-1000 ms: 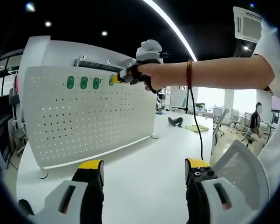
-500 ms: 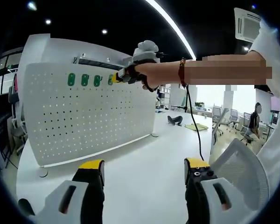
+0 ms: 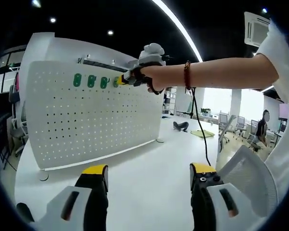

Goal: Insert the hook assembly into the mounting plate slot until the hook locks in place.

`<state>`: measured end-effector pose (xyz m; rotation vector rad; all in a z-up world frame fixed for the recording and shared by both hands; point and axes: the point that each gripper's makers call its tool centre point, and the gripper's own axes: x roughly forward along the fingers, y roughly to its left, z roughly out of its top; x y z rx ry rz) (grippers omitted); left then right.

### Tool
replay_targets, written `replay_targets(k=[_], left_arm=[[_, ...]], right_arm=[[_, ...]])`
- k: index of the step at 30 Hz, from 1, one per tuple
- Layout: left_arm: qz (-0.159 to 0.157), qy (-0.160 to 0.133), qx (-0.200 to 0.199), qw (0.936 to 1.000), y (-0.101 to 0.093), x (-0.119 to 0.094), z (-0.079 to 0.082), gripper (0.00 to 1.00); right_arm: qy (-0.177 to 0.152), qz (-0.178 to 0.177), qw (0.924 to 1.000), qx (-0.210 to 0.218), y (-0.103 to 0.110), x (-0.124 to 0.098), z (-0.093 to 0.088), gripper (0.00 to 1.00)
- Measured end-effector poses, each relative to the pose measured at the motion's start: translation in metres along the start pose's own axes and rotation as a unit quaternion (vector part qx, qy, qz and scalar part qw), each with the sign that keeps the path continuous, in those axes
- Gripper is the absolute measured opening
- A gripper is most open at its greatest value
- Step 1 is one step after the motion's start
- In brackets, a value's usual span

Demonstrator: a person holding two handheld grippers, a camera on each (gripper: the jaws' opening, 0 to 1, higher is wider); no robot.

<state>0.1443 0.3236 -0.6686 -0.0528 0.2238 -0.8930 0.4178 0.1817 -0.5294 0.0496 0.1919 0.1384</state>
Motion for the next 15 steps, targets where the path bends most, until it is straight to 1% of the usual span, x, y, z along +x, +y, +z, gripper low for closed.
replay_targets(k=[9, 11, 15], left_arm=[[0.000, -0.005, -0.004, 1.0000, 0.0025, -0.0014, 0.0007, 0.70], [0.002, -0.005, -0.005, 1.0000, 0.0034, -0.0022, -0.0003, 0.70], [0.003, -0.005, -0.007, 1.0000, 0.0035, -0.0028, -0.0009, 0.70]], right_arm=[[0.006, -0.009, 0.9999, -0.010, -0.0024, 0.0031, -0.0015, 0.01], [0.012, -0.011, 0.9999, -0.003, -0.0021, 0.0039, -0.0035, 0.01], [0.012, -0.017, 0.9998, -0.005, -0.0022, 0.0032, -0.0038, 0.01]])
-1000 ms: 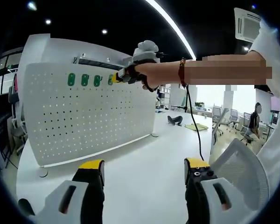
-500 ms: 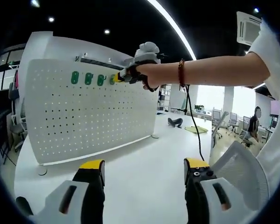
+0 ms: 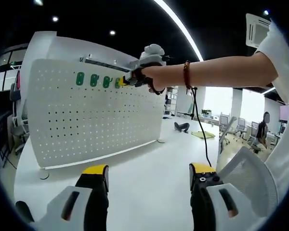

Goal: Insert the hook assembly into the mounting plate slot until the hook locks in place.

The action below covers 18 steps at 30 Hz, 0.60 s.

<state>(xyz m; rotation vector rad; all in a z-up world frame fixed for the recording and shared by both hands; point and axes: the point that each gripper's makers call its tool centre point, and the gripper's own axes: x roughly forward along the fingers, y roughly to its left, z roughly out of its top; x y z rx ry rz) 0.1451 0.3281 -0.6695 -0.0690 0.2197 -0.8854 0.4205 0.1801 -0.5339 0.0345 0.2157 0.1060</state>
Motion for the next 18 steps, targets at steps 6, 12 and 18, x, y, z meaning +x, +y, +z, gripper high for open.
replay_targets(k=[6, 12, 18], left_arm=[[0.001, 0.001, 0.000, 1.0000, 0.0004, -0.0007, -0.0016, 0.70], [0.001, 0.002, -0.002, 1.0000, -0.0009, -0.0015, -0.0023, 0.70], [0.004, 0.005, -0.003, 1.0000, 0.0011, -0.0029, -0.0044, 0.69]], right_arm=[[0.004, -0.020, 0.9996, -0.019, 0.0023, 0.0001, -0.0007, 0.01], [0.007, -0.032, 0.9994, -0.009, 0.0020, 0.0012, -0.0015, 0.01], [0.006, -0.032, 0.9994, -0.012, 0.0023, 0.0014, -0.0019, 0.01]])
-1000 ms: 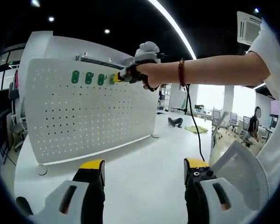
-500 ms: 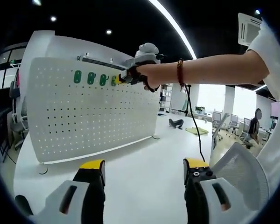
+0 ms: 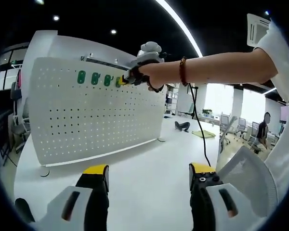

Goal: Insert the hook assembly into the mounting plate slot until the hook locks in place.

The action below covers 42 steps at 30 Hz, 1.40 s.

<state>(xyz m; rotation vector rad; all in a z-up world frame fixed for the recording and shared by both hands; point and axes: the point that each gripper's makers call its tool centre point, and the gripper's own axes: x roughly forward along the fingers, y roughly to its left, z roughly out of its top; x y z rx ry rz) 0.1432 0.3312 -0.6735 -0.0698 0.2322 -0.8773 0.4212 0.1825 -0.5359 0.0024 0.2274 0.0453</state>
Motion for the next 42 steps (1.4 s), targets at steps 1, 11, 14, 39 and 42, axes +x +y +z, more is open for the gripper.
replay_targets(k=[1, 11, 14, 39, 42], left_arm=[[0.000, 0.002, 0.001, 1.0000, 0.000, 0.000, -0.001, 0.69], [-0.006, 0.012, 0.008, 0.9999, -0.003, 0.002, -0.003, 0.68], [-0.008, 0.010, 0.008, 0.9999, -0.004, 0.002, -0.001, 0.68], [-0.007, 0.015, 0.012, 0.9998, -0.007, 0.000, 0.000, 0.68], [-0.007, 0.020, 0.016, 0.9997, -0.008, 0.000, 0.000, 0.68]], right_arm=[[-0.006, 0.001, 0.9999, -0.012, 0.001, 0.001, 0.000, 0.01], [-0.017, 0.009, 0.9997, -0.012, 0.002, 0.000, -0.001, 0.00], [-0.014, 0.012, 0.9998, -0.002, 0.003, 0.000, -0.001, 0.01], [0.003, 0.054, 0.9975, -0.046, 0.014, -0.002, -0.014, 0.20], [0.002, 0.061, 0.9971, -0.045, 0.014, -0.004, -0.016, 0.26]])
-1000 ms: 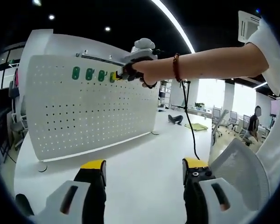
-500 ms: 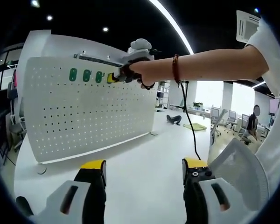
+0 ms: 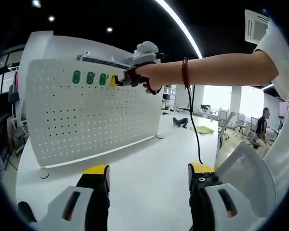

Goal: Insert the hook assembly into the mounting plate slot until the hook locks in place.

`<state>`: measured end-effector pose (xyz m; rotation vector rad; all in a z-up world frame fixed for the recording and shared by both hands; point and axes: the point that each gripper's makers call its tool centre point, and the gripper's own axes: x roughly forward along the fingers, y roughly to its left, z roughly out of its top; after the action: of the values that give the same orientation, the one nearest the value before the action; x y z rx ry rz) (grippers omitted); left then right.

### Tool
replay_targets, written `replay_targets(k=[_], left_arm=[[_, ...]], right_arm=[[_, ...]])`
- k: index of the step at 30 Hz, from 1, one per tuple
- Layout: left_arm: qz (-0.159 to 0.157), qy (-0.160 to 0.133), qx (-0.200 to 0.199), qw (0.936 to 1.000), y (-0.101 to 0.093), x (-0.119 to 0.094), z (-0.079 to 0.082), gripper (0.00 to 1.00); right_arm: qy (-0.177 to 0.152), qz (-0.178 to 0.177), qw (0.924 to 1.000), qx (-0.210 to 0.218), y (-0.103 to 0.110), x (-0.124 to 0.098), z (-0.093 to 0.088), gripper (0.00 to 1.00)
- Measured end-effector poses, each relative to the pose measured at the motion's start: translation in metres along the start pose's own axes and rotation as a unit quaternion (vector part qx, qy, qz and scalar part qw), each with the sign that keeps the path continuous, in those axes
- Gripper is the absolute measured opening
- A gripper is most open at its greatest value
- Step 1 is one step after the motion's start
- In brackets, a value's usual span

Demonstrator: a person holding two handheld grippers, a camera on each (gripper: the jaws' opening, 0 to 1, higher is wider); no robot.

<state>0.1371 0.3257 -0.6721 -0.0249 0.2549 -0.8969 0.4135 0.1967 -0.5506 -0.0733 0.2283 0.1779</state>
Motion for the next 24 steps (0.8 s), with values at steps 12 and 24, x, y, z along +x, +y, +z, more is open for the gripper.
replay_targets(k=[12, 24], left_arm=[[-0.005, 0.016, 0.017, 0.9997, -0.006, -0.002, 0.004, 0.69], [-0.006, 0.023, 0.025, 0.9994, -0.012, 0.000, 0.014, 0.70]], right_arm=[[-0.016, 0.048, 0.9987, -0.008, 0.011, -0.021, -0.015, 0.47], [0.000, 0.079, 0.9969, 0.000, 0.012, -0.048, -0.037, 0.57]])
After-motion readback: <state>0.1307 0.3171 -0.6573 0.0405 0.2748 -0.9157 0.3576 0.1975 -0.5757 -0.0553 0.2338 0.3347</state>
